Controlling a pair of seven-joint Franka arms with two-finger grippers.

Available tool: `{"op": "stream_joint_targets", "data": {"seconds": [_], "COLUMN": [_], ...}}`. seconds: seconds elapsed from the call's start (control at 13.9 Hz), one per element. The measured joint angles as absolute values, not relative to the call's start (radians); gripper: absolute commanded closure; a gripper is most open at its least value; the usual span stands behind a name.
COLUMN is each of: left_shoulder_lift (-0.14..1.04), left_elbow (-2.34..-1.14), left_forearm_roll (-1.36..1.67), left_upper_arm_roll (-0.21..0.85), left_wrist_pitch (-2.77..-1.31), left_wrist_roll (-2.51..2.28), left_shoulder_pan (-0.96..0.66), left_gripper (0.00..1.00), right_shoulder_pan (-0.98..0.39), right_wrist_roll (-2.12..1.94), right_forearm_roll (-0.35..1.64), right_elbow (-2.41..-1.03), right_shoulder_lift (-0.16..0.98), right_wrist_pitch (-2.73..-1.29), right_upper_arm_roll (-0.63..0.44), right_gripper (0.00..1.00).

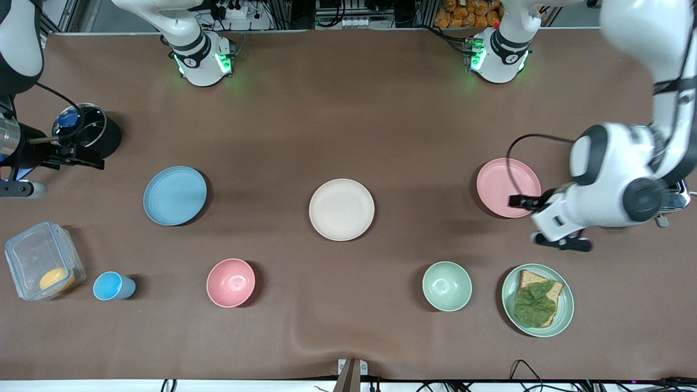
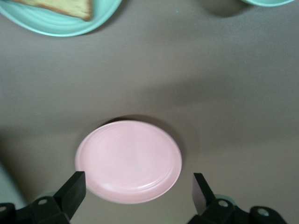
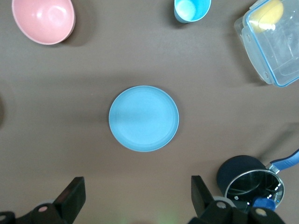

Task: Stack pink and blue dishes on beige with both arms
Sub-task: 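Reach the left gripper to the pink plate while the right gripper reaches the blue plate, then grasp the pink plate with the left gripper while the right gripper grasps the blue plate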

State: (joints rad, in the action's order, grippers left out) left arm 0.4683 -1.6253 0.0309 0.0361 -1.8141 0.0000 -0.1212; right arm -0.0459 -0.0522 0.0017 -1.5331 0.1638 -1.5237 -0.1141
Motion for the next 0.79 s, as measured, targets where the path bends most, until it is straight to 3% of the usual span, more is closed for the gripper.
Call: {"op": "stream_joint_targets", "data": {"seconds": [0.5, 0.79], "left_shoulder_lift": [0.564, 0.555], "left_elbow": [-1.749, -1.832], "left_forearm_roll": [0.031, 0.031], "left_upper_arm_roll": [0.036, 0.036], "left_wrist_pitch": [-2.039, -2.062], "left_wrist_roll": [-0.173, -0.293], "left_shoulder_pan": [-0.182, -0.197], "left_gripper": [0.00, 0.00], "right_shoulder_pan": [0.101, 0.165], "right_wrist_roll": [-0.252, -0.386], "right_forearm_roll": [0.015, 0.045], "right_elbow": [-1.570, -1.655], "right_shoulder_lift": [0.331, 0.366], "right_wrist_pitch": [-1.675, -1.806], "right_upper_arm_roll": [-0.116, -0.116], "right_gripper": [0.00, 0.00]}}
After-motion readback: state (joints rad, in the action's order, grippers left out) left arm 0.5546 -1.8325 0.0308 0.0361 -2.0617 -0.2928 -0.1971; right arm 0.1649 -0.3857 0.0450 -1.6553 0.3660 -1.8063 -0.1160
